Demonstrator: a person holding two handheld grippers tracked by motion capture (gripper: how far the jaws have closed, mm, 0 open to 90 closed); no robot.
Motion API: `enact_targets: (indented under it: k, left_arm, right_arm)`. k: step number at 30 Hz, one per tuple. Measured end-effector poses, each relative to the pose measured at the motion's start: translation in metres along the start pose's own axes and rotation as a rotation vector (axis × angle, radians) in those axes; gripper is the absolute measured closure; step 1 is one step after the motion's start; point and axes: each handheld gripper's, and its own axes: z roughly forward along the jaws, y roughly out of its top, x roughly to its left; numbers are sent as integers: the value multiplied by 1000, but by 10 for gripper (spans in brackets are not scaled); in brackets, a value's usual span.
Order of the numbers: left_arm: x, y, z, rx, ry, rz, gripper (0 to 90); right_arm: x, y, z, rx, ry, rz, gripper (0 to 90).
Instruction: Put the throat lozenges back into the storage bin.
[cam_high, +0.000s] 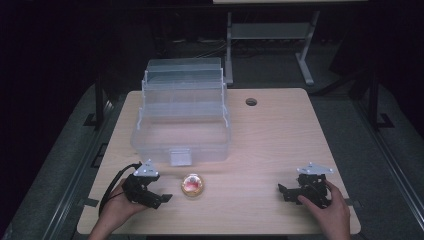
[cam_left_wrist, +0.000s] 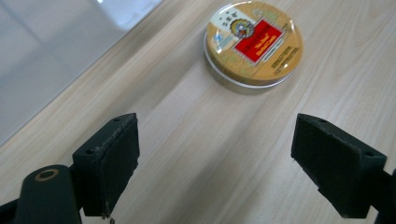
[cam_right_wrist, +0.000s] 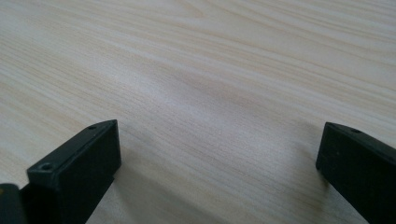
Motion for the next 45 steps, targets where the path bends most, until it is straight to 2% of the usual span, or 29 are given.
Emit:
enact_targets:
  k: [7, 24, 45]
  left_arm:
    - [-4, 9, 3, 3, -23, 4, 146]
    - [-10, 27, 14, 22, -61, 46, 149]
    - [-16, 45, 28, 51, -83, 78, 149]
  right_arm:
    - [0, 0, 0, 0, 0, 0, 0]
    - [0, 0, 0, 0, 0, 0, 0]
    - [0, 0, 0, 0, 0, 0, 0]
